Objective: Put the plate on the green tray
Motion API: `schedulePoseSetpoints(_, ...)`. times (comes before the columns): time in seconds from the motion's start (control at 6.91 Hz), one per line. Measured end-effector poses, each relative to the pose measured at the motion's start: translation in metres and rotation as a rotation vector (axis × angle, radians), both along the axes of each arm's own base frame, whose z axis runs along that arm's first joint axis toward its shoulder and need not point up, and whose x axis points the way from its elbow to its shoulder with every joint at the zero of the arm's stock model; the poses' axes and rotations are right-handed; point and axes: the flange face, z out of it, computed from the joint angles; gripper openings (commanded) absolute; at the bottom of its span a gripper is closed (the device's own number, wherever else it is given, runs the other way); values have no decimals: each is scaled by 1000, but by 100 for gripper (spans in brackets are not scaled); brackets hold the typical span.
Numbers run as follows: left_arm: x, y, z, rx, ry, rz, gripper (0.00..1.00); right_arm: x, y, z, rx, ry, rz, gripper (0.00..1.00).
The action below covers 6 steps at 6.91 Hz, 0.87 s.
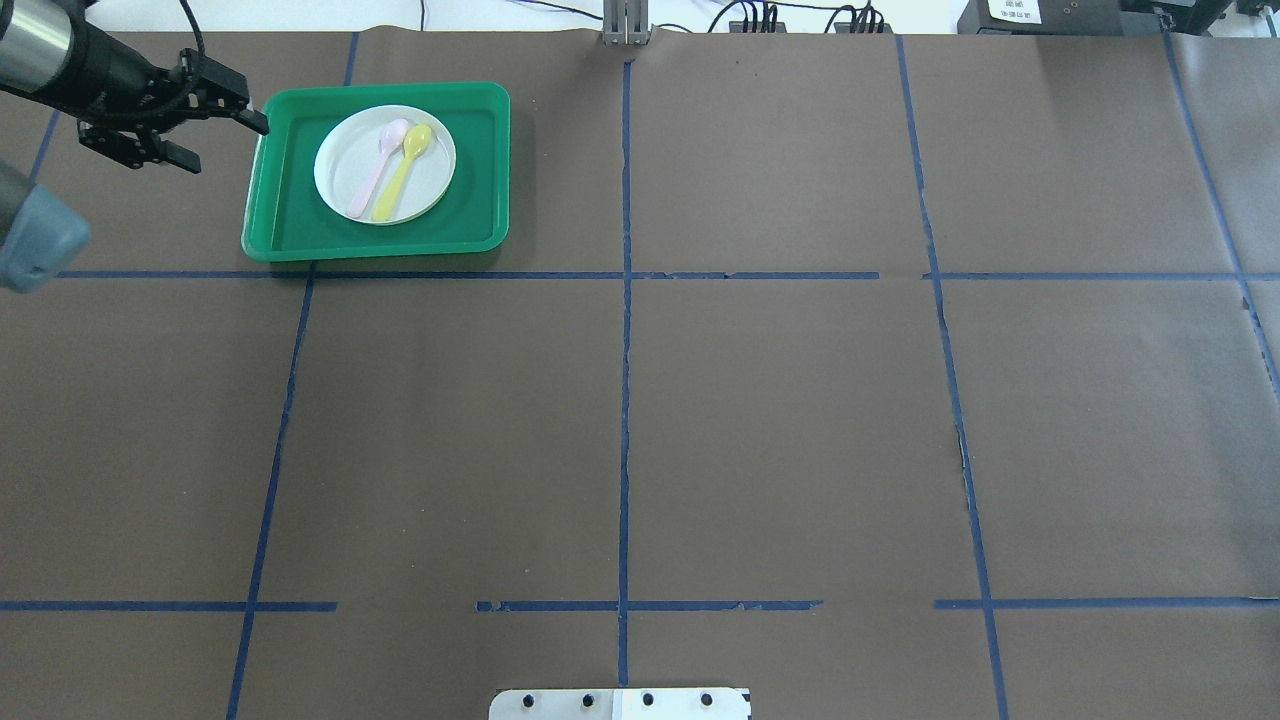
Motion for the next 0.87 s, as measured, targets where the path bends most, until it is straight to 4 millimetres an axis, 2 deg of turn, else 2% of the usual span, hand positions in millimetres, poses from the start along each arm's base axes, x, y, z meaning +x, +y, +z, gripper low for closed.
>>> schedulePoseSetpoints(0.14,-22,1,1,85,-113,64,100,0,0,0,0,0,0,100)
schedulePoseSetpoints(0.29,-49,1,10,152,-195,125,100,0,0,0,0,0,0,100)
schedulePoseSetpoints(0.43,-86,3,33,210,-257,174,100,0,0,0,1,0,0,100)
schedulePoseSetpoints(0.58,-120,7,66,244,-304,219,100,0,0,0,0,0,0,100)
schedulePoseSetpoints(0.72,-153,17,108,227,-329,239,100,0,0,0,0,0,0,100)
schedulePoseSetpoints(0.87,-182,39,155,171,-323,242,100,0,0,0,0,0,0,100)
